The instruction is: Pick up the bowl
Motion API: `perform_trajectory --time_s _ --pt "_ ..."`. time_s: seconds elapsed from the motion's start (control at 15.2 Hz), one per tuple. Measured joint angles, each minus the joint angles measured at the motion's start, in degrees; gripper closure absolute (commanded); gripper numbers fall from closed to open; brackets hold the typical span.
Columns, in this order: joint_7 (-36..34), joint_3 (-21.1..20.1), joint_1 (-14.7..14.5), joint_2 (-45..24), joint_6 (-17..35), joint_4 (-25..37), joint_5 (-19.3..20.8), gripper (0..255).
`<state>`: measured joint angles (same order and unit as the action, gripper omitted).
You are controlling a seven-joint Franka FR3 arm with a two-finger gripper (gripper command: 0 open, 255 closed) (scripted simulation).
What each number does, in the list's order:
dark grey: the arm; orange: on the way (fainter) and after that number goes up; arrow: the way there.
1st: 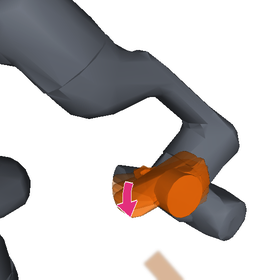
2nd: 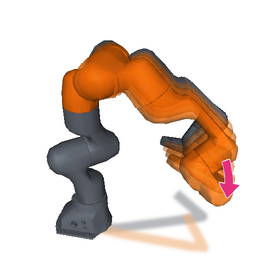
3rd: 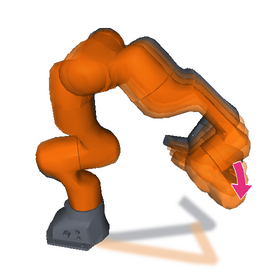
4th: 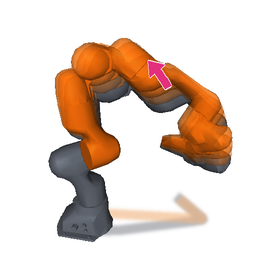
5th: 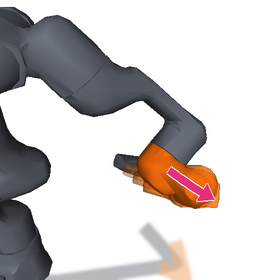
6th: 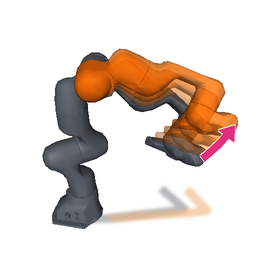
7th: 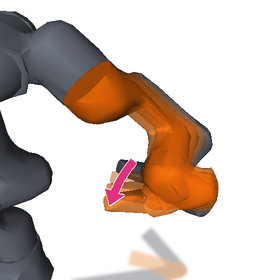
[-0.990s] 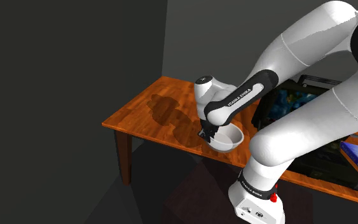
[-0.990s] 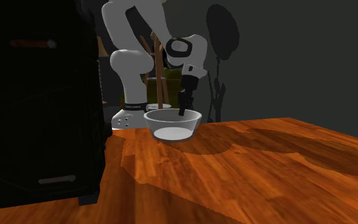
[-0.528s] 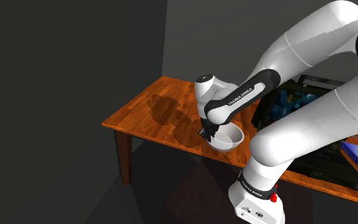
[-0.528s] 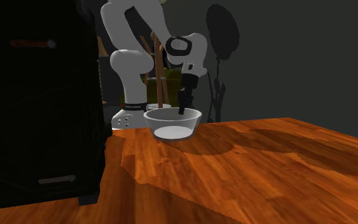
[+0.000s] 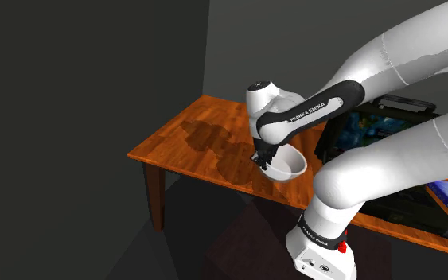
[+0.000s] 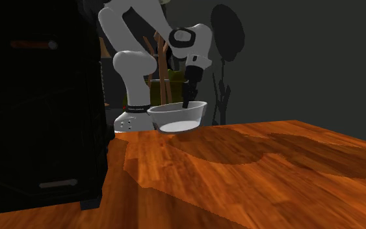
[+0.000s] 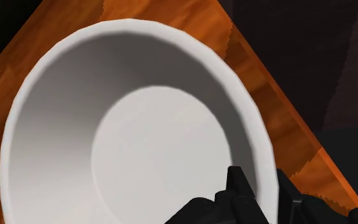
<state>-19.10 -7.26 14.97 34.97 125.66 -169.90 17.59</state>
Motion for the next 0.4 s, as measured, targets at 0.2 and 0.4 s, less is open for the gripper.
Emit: perform_trajectory --time_s 0.2,0.4 --pt "1.0 0.1 -0.8 2.1 -3.5 1.5 -1.0 255" --pt "2.1 0.4 -1.1 4.5 -6.6 2.4 -1.6 255"
